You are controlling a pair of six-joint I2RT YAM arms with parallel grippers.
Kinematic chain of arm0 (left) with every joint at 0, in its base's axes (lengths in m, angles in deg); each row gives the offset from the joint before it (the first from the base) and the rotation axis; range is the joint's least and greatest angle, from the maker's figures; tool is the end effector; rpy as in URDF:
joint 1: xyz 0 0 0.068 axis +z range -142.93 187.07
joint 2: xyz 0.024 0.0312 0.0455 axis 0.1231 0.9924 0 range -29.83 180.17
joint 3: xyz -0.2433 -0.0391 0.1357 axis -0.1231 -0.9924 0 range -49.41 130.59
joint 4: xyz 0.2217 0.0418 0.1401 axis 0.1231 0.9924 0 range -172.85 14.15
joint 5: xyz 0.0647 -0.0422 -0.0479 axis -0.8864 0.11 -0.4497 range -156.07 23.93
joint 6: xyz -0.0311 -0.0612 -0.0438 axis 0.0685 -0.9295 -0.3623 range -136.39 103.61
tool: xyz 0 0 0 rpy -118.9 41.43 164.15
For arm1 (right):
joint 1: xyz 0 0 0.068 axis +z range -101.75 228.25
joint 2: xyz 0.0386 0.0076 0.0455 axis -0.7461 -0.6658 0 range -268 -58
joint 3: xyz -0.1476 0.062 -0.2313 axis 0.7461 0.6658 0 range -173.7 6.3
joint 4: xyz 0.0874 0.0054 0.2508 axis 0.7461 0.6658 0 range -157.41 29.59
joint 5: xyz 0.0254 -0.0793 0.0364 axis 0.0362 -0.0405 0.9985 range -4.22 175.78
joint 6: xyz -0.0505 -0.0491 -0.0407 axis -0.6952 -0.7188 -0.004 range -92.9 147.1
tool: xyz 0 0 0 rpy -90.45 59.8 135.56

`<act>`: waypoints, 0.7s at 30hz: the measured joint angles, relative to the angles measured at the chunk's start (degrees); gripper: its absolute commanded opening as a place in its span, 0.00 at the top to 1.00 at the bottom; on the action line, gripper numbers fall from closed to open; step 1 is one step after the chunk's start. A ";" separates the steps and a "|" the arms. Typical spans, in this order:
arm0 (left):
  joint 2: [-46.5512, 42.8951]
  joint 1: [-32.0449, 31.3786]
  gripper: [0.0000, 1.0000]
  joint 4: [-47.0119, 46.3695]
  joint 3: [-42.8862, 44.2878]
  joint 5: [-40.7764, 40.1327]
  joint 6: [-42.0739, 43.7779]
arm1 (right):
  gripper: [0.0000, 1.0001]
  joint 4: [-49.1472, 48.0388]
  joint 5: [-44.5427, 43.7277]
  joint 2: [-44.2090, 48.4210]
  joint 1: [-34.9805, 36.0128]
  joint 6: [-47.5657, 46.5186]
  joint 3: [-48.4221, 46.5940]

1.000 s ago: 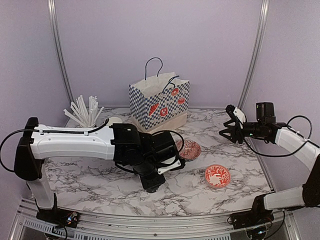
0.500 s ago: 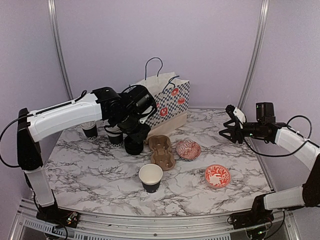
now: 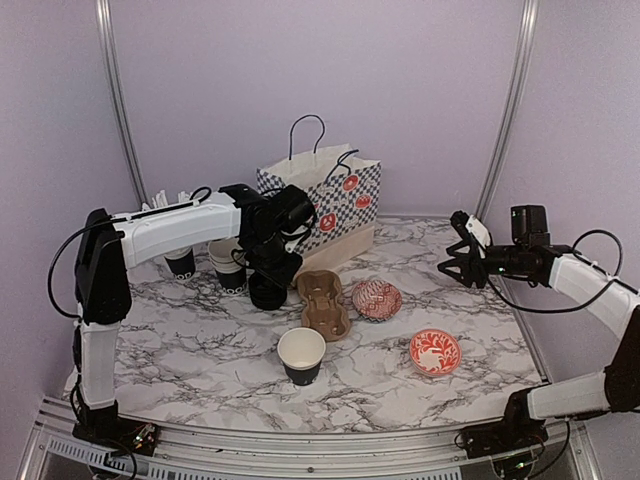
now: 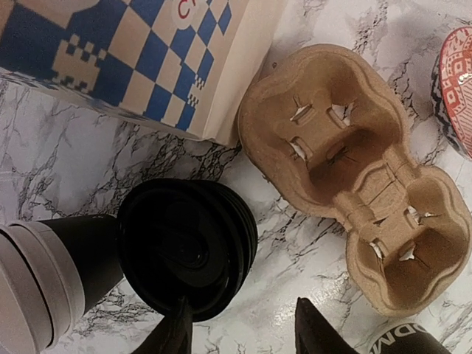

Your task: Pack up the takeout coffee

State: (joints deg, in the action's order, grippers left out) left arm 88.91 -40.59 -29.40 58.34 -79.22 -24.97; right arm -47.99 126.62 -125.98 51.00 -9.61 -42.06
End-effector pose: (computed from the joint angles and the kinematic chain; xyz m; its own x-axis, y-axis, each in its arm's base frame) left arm 0.3277 -0.3358 0.2352 -0.6984 0.5507 -0.4572 0.5556 0.8198 0.1386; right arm 0.2693 0.0591 0.2588 -0.1796 -0.4614 -0.8688 -0.8118 0.5684 -0.1340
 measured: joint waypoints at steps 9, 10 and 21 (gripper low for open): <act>3.61 2.51 0.58 0.02 2.16 2.60 0.50 | 0.48 1.33 -0.04 -2.19 0.00 -0.92 -0.02; 3.91 2.51 0.59 0.00 2.19 2.62 0.52 | 0.48 1.42 -0.07 -2.43 0.00 -0.98 -0.02; 7.04 3.10 0.81 0.33 3.13 2.36 1.51 | 0.48 1.68 -0.28 -3.17 0.00 -1.31 -0.02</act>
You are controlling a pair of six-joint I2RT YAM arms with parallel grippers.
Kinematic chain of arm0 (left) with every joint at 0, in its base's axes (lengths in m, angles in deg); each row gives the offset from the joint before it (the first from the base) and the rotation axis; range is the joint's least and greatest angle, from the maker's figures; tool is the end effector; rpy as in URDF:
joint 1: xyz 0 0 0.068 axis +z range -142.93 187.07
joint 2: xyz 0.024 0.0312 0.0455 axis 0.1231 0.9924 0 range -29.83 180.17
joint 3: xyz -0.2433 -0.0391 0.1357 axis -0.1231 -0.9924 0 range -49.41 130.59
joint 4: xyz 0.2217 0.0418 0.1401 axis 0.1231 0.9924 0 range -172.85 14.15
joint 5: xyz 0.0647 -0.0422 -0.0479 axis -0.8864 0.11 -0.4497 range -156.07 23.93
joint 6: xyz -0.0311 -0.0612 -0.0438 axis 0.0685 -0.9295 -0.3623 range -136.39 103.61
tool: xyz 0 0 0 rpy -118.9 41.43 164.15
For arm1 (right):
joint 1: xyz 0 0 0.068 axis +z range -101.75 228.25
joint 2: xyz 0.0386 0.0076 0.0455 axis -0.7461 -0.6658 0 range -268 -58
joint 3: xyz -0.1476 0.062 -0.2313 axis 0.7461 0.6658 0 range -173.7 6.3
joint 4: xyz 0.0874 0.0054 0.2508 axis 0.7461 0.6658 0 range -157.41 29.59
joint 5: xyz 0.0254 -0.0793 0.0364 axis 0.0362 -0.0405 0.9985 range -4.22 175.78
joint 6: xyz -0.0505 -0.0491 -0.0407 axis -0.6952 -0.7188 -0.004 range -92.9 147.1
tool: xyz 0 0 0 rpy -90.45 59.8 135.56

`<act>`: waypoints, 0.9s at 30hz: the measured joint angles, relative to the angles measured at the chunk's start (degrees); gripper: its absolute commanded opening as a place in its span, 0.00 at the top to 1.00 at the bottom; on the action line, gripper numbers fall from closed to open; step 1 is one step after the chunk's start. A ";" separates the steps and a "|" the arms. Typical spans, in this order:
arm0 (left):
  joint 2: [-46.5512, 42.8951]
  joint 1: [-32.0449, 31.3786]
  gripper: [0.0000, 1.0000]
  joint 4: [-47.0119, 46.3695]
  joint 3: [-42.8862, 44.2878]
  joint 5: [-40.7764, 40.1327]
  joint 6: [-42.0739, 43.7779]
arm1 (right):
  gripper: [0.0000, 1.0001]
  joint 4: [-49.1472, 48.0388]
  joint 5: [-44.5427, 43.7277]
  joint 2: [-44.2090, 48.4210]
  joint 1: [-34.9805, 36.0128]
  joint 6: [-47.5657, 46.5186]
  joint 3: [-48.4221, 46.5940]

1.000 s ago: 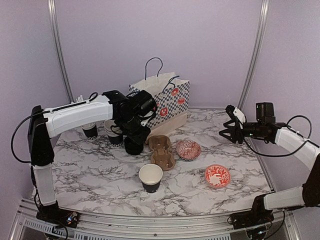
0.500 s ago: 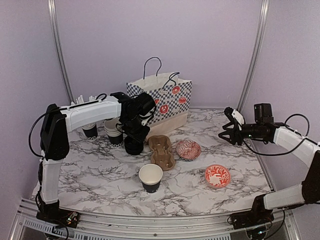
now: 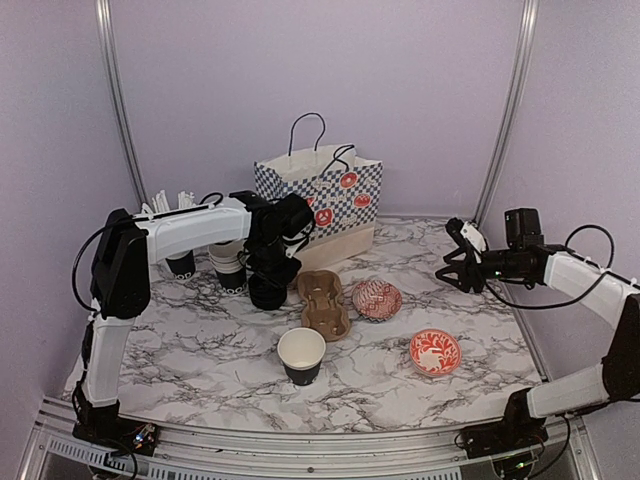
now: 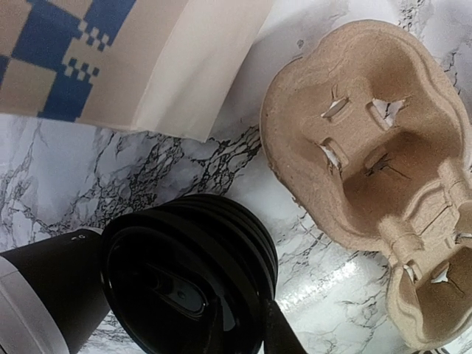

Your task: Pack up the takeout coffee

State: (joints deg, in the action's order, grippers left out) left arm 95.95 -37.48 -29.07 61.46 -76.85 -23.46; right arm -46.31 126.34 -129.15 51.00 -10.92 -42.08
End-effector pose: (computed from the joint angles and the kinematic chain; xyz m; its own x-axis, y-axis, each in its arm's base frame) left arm 0.3570 -0.3329 0.1950 -0.7378 0.5565 -0.3820 0.5541 0.8225 0.1282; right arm 0.2746 0.0591 0.2419 -0.2347 -0.4798 -0.8454 -0.8238 0.5598 -0.0890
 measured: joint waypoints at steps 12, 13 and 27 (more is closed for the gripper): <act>0.00 0.02 0.98 0.20 0.87 -0.15 0.55 | 0.48 0.11 -0.13 -0.76 0.00 -0.15 0.00; -0.02 0.02 0.98 0.33 0.87 -0.13 0.52 | 0.48 0.15 -0.13 -0.76 0.00 -0.17 0.00; -19.06 -3.45 1.00 -0.68 3.30 11.41 -0.72 | 0.25 0.11 8.48 -0.92 0.57 10.23 -6.88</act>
State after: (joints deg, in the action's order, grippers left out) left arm 76.89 -40.94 -29.75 64.76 -65.45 -24.18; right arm -46.20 134.82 -130.07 51.56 -0.70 -48.96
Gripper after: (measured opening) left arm 0.094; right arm 0.669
